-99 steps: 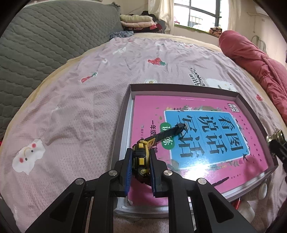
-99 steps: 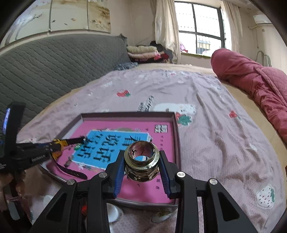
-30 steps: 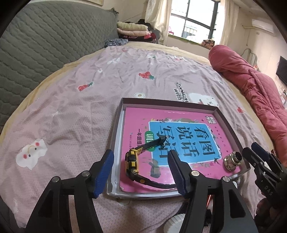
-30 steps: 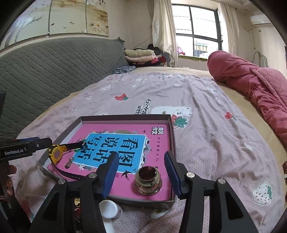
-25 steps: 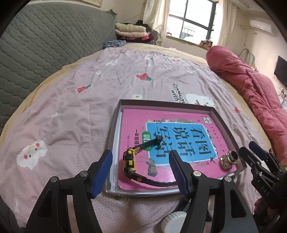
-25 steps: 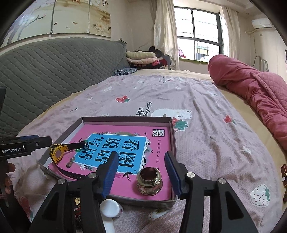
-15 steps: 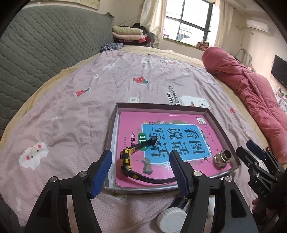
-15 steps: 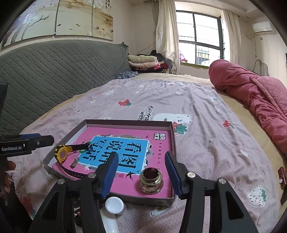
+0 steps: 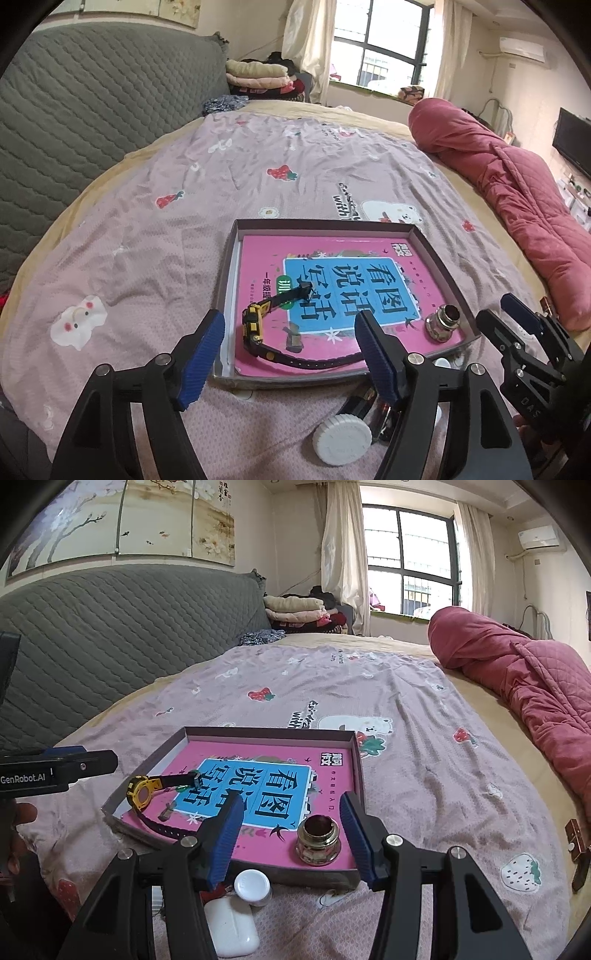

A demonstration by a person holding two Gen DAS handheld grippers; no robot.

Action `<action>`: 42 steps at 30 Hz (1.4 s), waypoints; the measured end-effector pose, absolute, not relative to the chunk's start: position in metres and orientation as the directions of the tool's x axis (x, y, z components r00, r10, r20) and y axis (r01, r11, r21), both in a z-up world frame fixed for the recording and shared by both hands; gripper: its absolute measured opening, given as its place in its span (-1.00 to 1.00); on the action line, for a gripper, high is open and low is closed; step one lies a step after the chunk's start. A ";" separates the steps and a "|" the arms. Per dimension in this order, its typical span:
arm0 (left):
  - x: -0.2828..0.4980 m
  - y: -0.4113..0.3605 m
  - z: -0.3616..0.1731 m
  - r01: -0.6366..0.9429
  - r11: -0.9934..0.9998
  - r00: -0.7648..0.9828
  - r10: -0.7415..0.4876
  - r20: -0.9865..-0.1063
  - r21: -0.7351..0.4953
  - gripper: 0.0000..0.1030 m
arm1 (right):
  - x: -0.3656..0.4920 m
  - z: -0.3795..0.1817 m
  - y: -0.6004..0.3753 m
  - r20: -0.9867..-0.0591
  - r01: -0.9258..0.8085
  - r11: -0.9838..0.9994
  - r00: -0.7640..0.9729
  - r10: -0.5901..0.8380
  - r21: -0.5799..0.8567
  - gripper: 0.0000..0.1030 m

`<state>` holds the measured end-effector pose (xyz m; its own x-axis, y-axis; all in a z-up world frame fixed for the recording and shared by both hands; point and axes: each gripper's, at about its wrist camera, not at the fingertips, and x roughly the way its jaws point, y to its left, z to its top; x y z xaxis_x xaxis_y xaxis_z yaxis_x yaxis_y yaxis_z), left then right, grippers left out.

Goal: Organize rigid objects
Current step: 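Withdraw both open tools from the tray back toward the remaining objects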

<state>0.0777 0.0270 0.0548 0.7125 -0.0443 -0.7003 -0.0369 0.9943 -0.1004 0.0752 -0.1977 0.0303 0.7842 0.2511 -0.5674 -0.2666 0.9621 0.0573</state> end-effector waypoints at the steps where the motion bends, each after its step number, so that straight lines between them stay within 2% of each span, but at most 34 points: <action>1: 0.077 0.027 0.055 -0.035 0.994 0.711 -0.046 -0.702 -0.100 0.45 | 0.075 0.031 -0.197 -0.568 -0.263 0.963 0.784 0.249 0.060 0.05; 25: 0.057 0.025 0.058 -0.001 0.995 0.691 -0.072 -0.719 -0.100 0.46 | 0.053 0.039 -0.196 -0.573 -0.265 0.962 0.780 0.251 0.062 0.05; 42: 0.048 0.016 0.047 0.028 0.996 0.648 -0.085 -0.757 -0.088 0.46 | 0.032 0.034 -0.193 -0.618 -0.293 0.954 0.740 0.267 0.062 0.05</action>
